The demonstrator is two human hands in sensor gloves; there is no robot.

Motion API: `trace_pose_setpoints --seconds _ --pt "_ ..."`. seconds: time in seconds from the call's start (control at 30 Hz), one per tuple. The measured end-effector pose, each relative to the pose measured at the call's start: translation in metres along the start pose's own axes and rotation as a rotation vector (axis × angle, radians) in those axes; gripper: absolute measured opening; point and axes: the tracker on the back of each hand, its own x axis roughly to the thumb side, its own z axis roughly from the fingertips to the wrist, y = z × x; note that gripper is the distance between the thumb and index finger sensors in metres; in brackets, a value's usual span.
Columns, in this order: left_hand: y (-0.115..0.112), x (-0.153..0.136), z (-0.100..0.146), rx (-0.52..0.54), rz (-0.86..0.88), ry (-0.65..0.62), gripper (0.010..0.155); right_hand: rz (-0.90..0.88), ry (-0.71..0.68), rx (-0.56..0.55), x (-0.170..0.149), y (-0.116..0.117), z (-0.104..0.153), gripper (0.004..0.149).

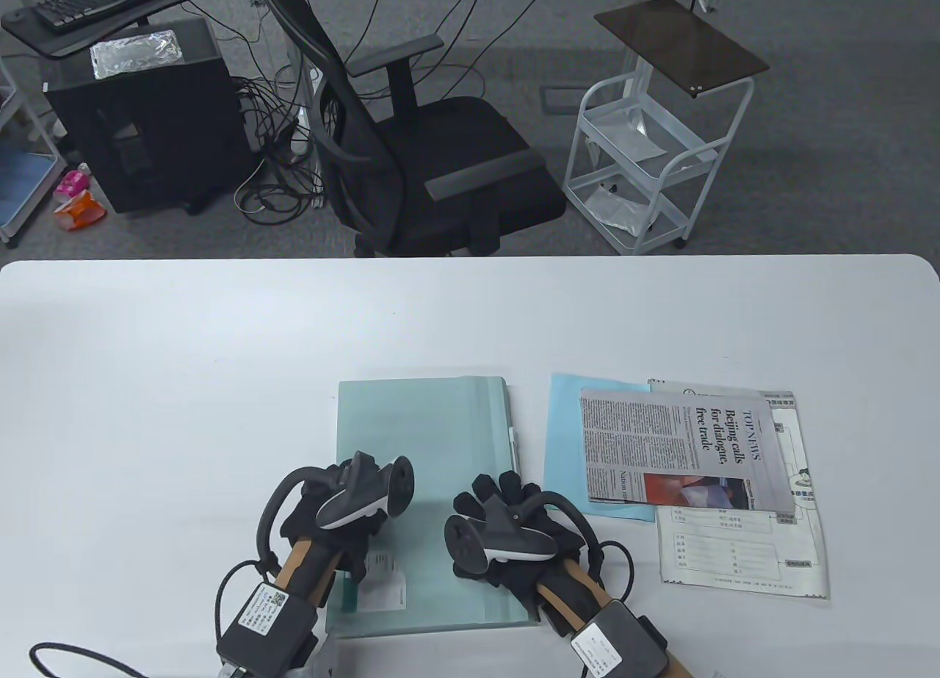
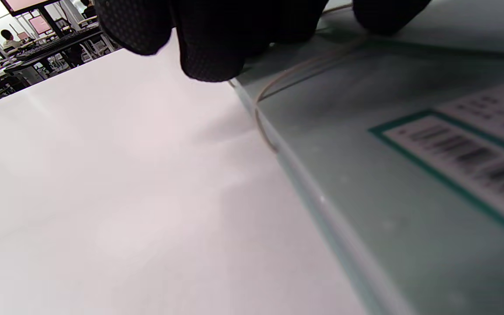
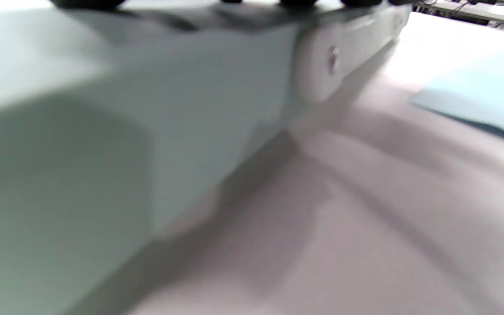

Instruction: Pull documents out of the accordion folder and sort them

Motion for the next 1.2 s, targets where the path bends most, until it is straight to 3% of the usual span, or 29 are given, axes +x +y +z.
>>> trace_pose_setpoints --seconds 0.23,0.4,0.57,0.87,1.03,1.2 --pt "0.004 -0.031 0.018 0.083 0.064 0.025 0.069 -0.016 0.097 -0.109 -0.03 -0.027 0.013 0.082" --pt "0.001 -0.05 0.03 0.07 0.043 0.076 0.076 0.03 0.22 -0.196 -0.062 -0.049 0.034 0.081" --pt "0.001 -0.066 0.042 0.222 0.011 0.105 0.079 0.101 0.342 -0.252 -0.087 -0.058 0.053 0.079" --pt "-0.009 -0.086 0.053 0.443 0.053 0.06 0.083 0.035 0.432 -0.382 -0.109 -0.043 0.075 0.08" --pt "-0.018 -0.094 0.054 0.468 0.068 0.029 0.088 0.004 0.444 -0.399 -0.113 -0.027 0.08 0.082" --pt "-0.029 -0.098 0.051 0.419 0.064 0.008 0.087 -0.049 0.466 -0.372 -0.12 -0.012 0.079 0.082"
